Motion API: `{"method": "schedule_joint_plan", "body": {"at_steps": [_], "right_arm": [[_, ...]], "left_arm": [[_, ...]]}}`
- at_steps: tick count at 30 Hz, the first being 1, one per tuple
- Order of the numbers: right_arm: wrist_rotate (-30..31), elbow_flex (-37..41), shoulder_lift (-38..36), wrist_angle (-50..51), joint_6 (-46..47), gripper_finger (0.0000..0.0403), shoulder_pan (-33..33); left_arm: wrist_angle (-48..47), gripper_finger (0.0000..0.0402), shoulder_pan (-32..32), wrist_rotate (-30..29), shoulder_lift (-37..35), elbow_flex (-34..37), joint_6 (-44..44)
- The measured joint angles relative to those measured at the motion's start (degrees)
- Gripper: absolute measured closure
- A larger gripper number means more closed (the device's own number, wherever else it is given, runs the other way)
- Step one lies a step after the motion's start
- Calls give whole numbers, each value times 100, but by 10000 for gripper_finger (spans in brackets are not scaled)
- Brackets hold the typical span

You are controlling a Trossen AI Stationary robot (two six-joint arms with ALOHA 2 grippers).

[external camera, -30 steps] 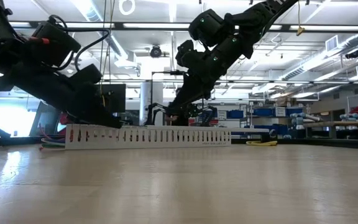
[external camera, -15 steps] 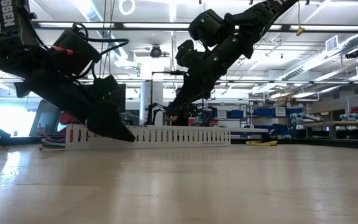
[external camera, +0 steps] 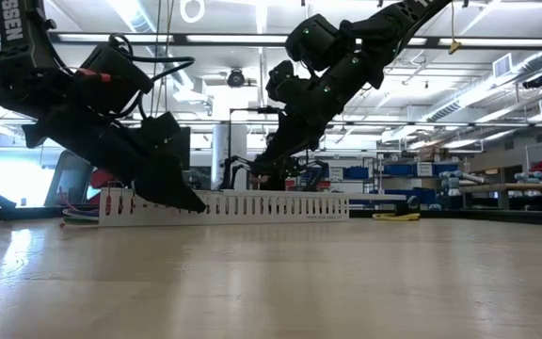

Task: Ziptie cables
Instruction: Close the white cable duct

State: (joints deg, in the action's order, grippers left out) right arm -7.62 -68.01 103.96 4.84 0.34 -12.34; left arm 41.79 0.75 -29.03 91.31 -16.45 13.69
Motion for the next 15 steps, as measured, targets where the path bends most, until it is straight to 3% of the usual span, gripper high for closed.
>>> {"method": "schedule_joint_plan", "body": {"at_steps": [4, 9, 15], "right_arm": [[19, 0, 0, 2, -14, 403, 0], [608, 0, 0, 0, -23, 403, -30], [638, 0, 0, 191, 157, 403, -216]], "left_arm": [[-19, 93, 0, 19, 0, 2, 2], [-19, 127, 2, 24, 0, 2, 2], [-34, 147, 0, 22, 0, 2, -122]]}}
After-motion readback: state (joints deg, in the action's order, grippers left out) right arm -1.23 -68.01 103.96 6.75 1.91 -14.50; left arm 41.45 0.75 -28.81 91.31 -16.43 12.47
